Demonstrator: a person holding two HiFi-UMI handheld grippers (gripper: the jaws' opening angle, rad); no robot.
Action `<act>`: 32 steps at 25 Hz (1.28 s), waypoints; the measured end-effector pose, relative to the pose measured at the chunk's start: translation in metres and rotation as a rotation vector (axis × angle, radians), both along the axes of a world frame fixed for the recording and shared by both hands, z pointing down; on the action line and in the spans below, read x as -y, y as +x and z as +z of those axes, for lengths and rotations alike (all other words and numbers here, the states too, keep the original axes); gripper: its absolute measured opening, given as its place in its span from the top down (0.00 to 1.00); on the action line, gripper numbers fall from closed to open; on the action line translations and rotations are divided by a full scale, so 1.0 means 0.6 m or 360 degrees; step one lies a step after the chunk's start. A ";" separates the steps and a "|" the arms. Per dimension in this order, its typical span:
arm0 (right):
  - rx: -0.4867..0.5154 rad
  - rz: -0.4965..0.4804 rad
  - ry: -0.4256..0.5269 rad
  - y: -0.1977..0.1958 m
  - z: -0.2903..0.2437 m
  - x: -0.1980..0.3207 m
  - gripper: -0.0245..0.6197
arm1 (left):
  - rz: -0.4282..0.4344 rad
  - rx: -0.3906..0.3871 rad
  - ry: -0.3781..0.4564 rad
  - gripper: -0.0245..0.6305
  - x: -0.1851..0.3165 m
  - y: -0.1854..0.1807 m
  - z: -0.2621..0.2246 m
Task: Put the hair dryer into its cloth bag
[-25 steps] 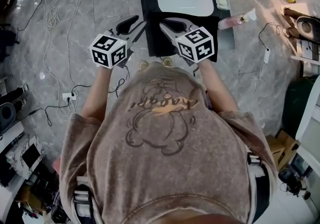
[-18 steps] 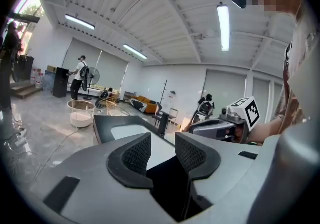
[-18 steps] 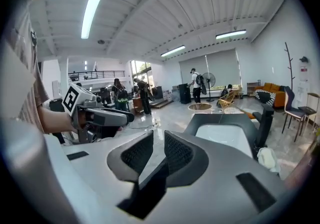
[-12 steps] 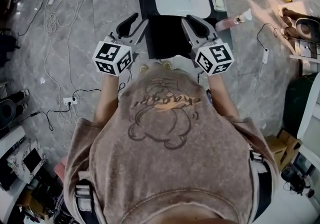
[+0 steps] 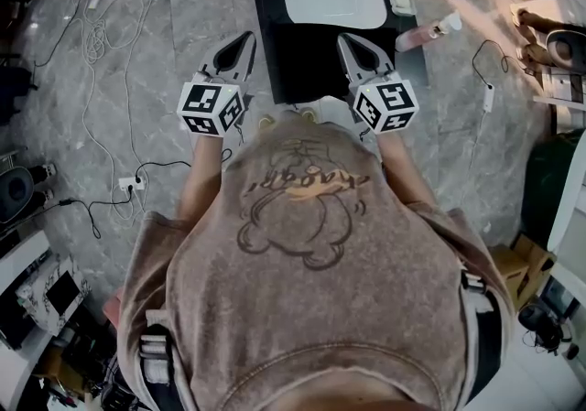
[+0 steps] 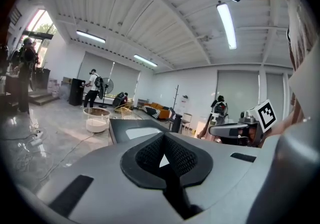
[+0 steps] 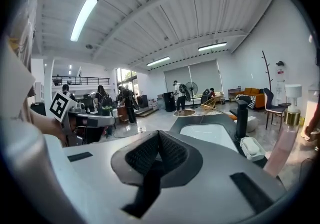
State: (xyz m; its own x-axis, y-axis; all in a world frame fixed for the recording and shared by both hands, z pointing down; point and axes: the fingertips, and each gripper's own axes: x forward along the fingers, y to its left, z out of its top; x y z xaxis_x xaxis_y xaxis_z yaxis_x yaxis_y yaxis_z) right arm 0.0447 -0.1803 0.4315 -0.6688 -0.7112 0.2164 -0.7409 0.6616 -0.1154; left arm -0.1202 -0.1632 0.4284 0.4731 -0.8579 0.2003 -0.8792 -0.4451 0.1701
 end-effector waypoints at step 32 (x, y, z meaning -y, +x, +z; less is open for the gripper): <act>0.0030 -0.0017 -0.0014 -0.013 0.001 -0.011 0.96 | -0.0078 -0.0069 -0.0029 0.93 -0.010 -0.004 0.000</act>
State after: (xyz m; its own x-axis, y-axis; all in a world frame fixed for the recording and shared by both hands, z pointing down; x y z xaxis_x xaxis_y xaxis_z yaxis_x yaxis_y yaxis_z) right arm 0.0368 -0.1738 0.4319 -0.6806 -0.7020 0.2100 -0.7313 0.6685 -0.1354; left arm -0.1227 -0.1572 0.4282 0.4389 -0.8768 0.1964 -0.8916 -0.3979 0.2162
